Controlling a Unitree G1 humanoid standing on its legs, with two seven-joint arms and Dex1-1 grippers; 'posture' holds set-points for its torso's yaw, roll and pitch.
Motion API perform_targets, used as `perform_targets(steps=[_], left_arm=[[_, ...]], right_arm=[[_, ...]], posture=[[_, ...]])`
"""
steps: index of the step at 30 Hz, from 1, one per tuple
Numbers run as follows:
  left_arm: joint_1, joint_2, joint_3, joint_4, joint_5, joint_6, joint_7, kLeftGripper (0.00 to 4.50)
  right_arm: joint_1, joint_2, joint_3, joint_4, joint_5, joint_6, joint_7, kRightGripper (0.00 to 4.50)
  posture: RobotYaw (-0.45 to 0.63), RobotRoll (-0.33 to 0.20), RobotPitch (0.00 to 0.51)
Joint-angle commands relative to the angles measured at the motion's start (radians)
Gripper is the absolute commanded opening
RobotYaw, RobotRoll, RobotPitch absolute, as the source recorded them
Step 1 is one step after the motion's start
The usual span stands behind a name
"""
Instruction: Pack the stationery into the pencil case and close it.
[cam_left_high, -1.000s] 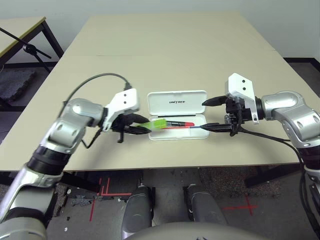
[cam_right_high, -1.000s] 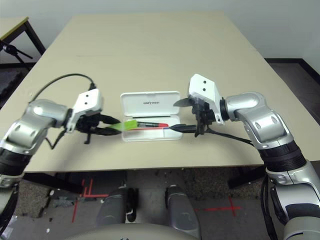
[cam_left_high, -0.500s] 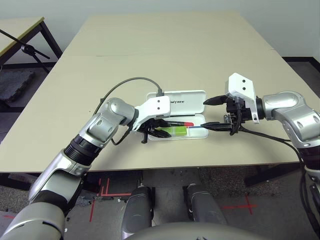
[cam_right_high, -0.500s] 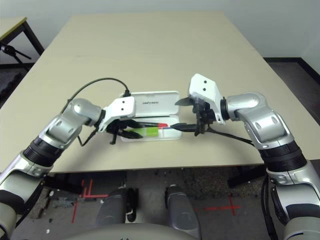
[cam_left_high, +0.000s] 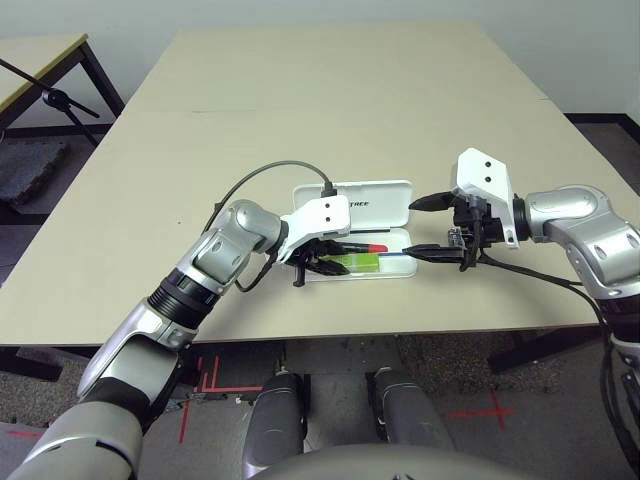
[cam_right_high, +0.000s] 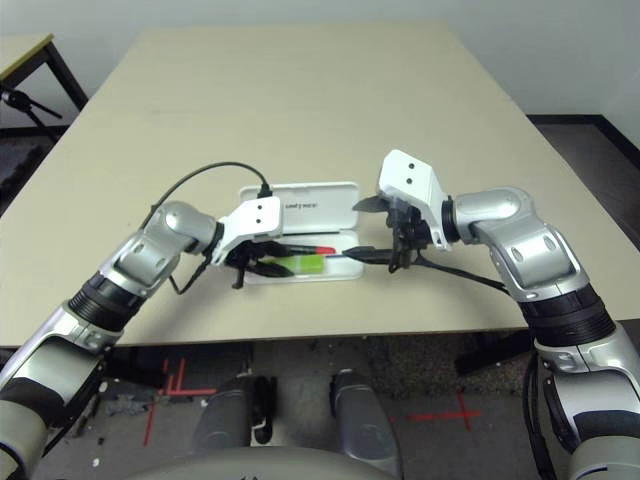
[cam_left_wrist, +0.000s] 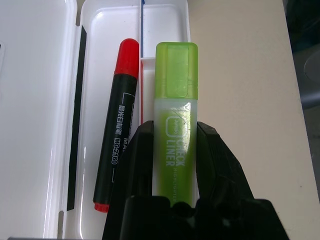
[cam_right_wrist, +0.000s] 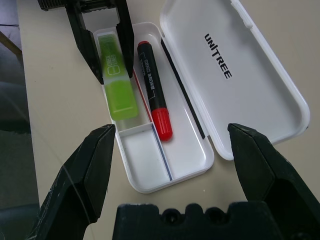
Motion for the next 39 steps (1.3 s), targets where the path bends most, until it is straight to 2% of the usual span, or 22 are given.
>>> perform_targets(steps=[1,9,15,21,28,32,35,39], left_arm=[[0.0,-0.002,-0.017,-0.003,0.022,-0.002,0.006,1.43],[0.011,0.012,0.024,-0.085,-0.013,0.016,-0.004,4.47],[0.07,0.115,0.168,-0.25,-0.127,0.046,-0.025,4.47],[0.095,0.197,0.281,-0.31,-0.221,0.047,-0.041,4.47],[0.101,0.201,0.283,-0.313,-0.245,0.047,-0.021,4.47],[0.1,0.192,0.265,-0.304,-0.238,0.038,-0.014,4.47],[0.099,0.188,0.256,-0.296,-0.234,0.032,-0.011,4.47],[0.098,0.183,0.246,-0.288,-0.229,0.023,-0.007,4.47]], right_arm=[[0.012,-0.004,-0.004,-0.012,-0.007,-0.006,-0.004,4.5],[0.011,-0.003,-0.005,-0.005,-0.008,-0.009,-0.004,4.5],[0.032,-0.033,-0.052,-0.025,0.032,0.02,0.01,4.5],[0.067,-0.065,-0.07,-0.051,0.034,0.089,-0.021,4.5],[0.052,-0.045,-0.102,-0.097,0.043,0.298,-0.168,4.5],[0.012,-0.018,-0.181,-0.185,0.114,0.555,-0.272,4.5],[0.013,-0.018,-0.221,-0.211,0.121,0.65,-0.342,4.5],[-0.023,0.073,-0.282,-0.161,0.059,0.816,-0.546,4.5]], posture=[[-0.19,0.0,0.093],[-0.19,0.0,0.093],[-0.18,0.0,0.095],[-0.17,0.0,0.1],[-0.17,0.0,0.107],[-0.17,0.0,0.108],[-0.17,0.0,0.108],[-0.19,0.0,0.109]])
